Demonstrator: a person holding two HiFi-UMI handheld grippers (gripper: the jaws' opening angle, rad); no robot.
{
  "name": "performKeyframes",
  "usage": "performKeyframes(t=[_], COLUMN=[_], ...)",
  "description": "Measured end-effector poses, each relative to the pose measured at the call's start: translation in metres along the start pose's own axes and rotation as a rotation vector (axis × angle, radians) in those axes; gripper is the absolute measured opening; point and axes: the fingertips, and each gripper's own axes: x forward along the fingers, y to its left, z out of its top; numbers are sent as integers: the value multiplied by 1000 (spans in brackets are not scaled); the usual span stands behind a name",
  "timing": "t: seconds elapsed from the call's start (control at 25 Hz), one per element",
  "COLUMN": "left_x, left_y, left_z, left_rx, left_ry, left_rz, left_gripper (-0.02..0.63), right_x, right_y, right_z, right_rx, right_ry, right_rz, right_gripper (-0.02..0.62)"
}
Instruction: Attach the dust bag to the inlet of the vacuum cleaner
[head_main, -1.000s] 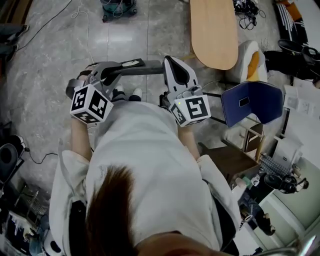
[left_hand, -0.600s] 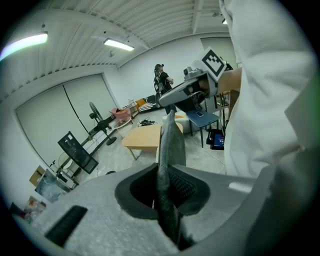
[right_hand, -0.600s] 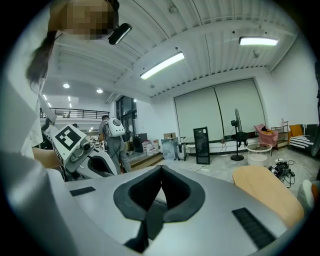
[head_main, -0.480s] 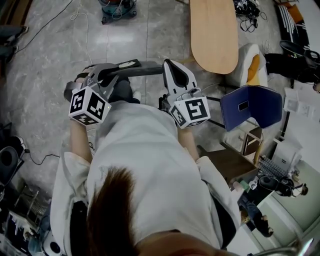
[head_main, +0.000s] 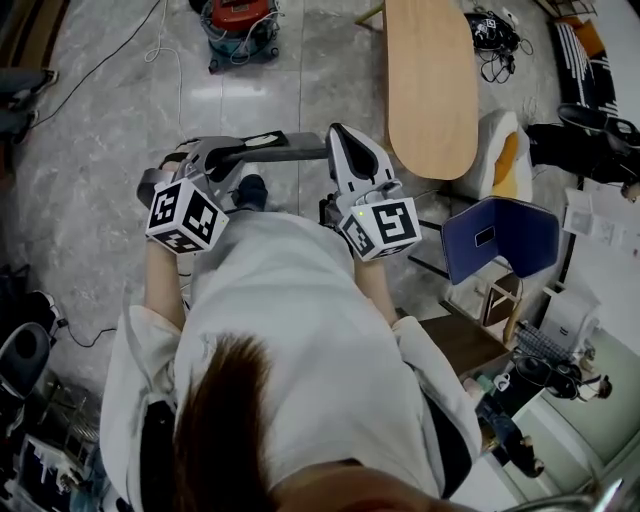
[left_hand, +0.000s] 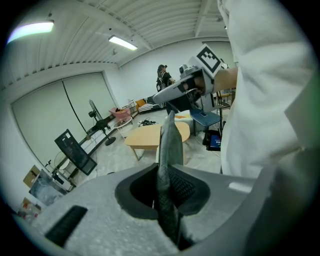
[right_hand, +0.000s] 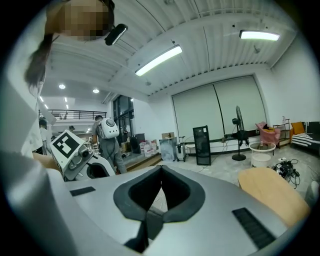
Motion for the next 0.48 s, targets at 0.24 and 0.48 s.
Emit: performKeyframes(t=[0.24,0.48], left_x=[-1,-1], left_y=[37,50], left_z=[-19,-28], left_rx=[10,0], left_ry=[-12,-4], left_rz=[-8,-8], left_gripper=[38,38], right_x=[39,57], right_y=[5,9], right_z=[8,12], right_rx=[12,0], right_ry=[-22,-24], right_rz=[3,29], right_gripper=[2,2])
